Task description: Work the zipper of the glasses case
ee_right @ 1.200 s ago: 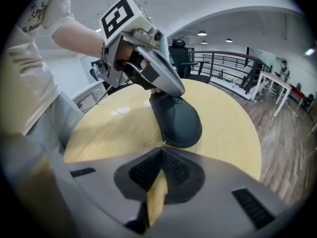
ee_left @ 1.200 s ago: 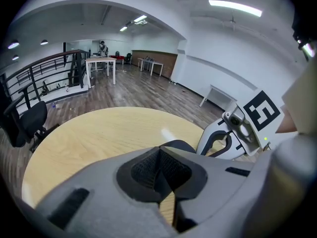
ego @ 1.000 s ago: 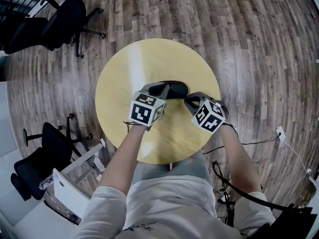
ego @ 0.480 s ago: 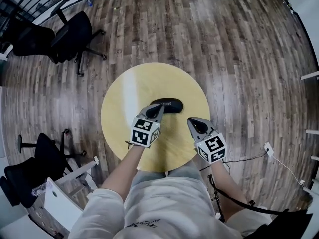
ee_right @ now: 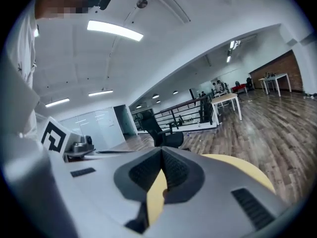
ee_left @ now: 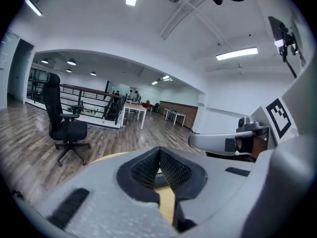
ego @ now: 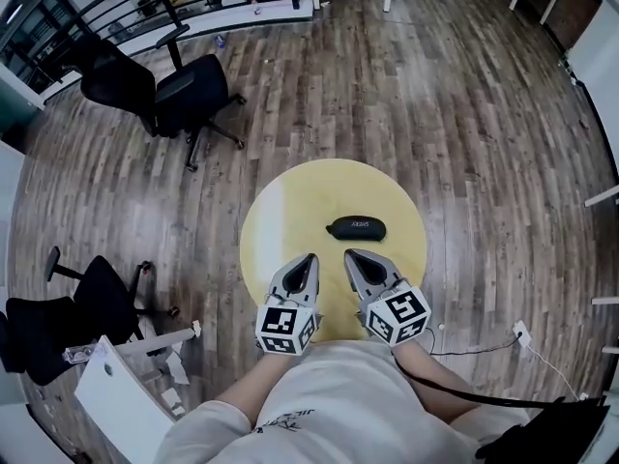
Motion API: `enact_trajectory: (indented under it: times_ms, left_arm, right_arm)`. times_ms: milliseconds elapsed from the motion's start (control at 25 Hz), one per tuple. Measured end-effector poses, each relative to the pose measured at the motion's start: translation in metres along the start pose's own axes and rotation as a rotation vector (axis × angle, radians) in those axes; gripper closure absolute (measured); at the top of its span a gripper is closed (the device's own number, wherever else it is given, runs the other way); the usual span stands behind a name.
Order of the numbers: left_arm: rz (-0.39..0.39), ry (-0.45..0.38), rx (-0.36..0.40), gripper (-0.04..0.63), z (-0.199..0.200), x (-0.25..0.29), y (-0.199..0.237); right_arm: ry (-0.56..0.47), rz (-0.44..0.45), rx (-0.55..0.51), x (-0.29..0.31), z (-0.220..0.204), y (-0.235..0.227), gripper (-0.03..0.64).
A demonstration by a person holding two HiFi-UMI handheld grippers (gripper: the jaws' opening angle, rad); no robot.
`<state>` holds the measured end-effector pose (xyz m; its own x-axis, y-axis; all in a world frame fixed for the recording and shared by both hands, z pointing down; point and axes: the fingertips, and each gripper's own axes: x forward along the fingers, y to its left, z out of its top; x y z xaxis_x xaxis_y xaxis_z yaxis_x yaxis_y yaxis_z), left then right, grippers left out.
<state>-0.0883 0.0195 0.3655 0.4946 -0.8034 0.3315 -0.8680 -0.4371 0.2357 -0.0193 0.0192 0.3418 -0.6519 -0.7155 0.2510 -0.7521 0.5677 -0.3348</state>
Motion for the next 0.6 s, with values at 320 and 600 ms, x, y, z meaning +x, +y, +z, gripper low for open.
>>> enact_trajectory:
  times_ms: [320, 600]
  left_arm:
    - [0.012, -0.002, 0.011, 0.589, 0.006, -0.012, 0.024]
    - [-0.054, -0.002, 0.026, 0.589, 0.012, -0.007, 0.001]
  right_arm:
    - [0.009, -0.017, -0.01, 0.015, -0.007, 0.025, 0.617]
    - [0.011, -0.064, -0.001, -0.001, -0.011, 0.021, 0.617]
